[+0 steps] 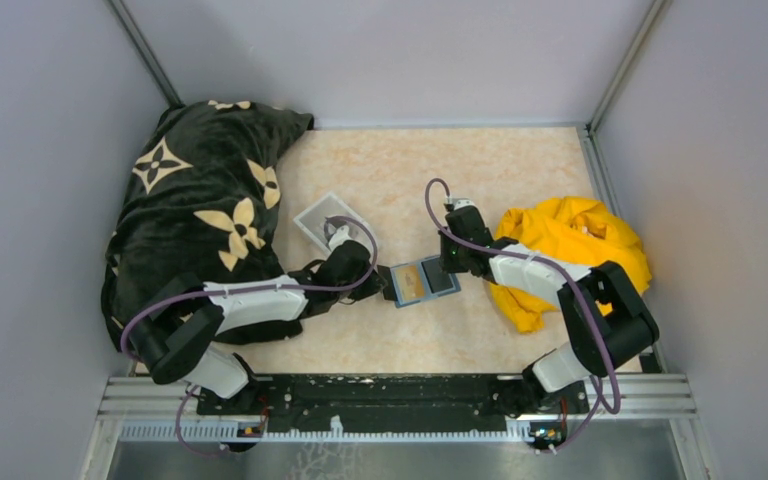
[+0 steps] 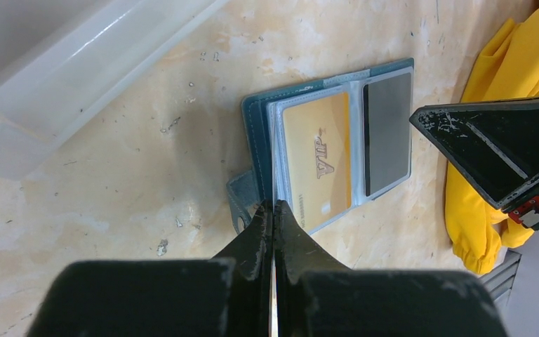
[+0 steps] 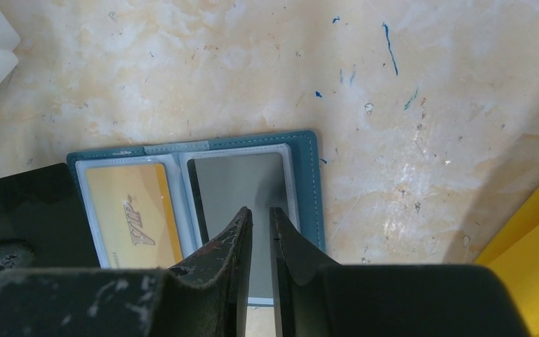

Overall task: Put the credit cards into the card holder
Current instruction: Pick up the credit card from the storage box, then insert the credit card into the card holder.

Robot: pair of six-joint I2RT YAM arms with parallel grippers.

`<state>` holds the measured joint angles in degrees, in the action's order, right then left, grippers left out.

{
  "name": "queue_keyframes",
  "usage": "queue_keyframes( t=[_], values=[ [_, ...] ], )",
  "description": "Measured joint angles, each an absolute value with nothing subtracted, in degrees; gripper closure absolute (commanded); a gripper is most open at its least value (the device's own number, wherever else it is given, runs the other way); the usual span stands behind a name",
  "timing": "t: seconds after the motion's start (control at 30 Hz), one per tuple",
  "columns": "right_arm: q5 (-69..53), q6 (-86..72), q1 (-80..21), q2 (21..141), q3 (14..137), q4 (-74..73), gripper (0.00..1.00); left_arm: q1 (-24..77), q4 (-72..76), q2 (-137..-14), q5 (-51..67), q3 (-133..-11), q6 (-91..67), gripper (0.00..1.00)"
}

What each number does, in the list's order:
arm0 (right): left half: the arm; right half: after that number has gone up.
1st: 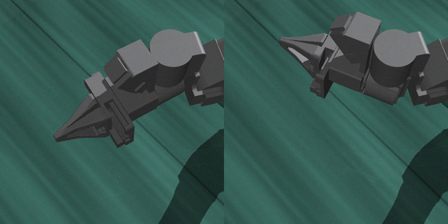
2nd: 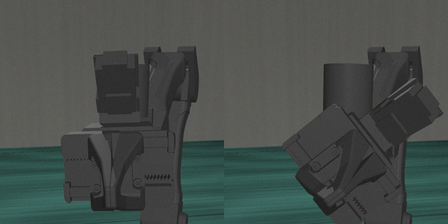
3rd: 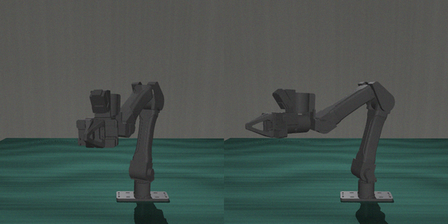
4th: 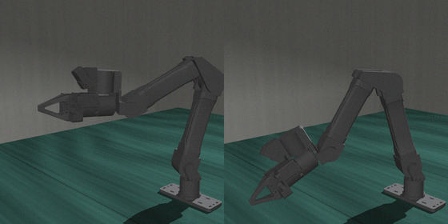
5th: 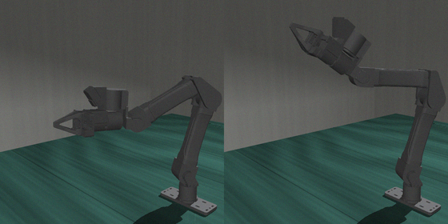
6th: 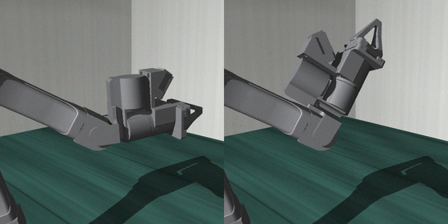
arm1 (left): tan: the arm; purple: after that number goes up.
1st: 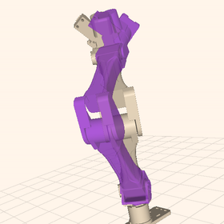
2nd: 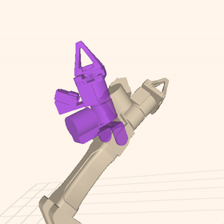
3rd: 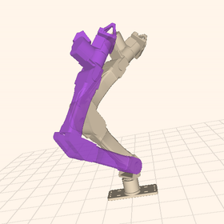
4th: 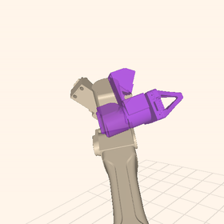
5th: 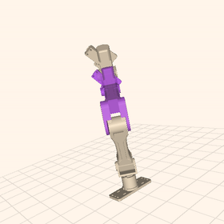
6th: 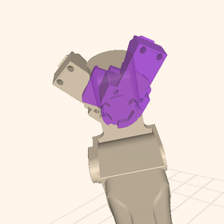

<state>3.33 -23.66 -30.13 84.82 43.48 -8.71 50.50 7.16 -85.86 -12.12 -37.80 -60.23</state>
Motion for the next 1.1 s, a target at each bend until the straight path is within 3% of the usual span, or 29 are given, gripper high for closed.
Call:
queue_keyframes(
  t=[1.1],
  values=[
    [2.9,-23.7,-29.7,85.8,43.5,-8.7,0.86,50.5,5.1,-84.6,-10.9,-38.7,-62.0,1.0]
  ],
)
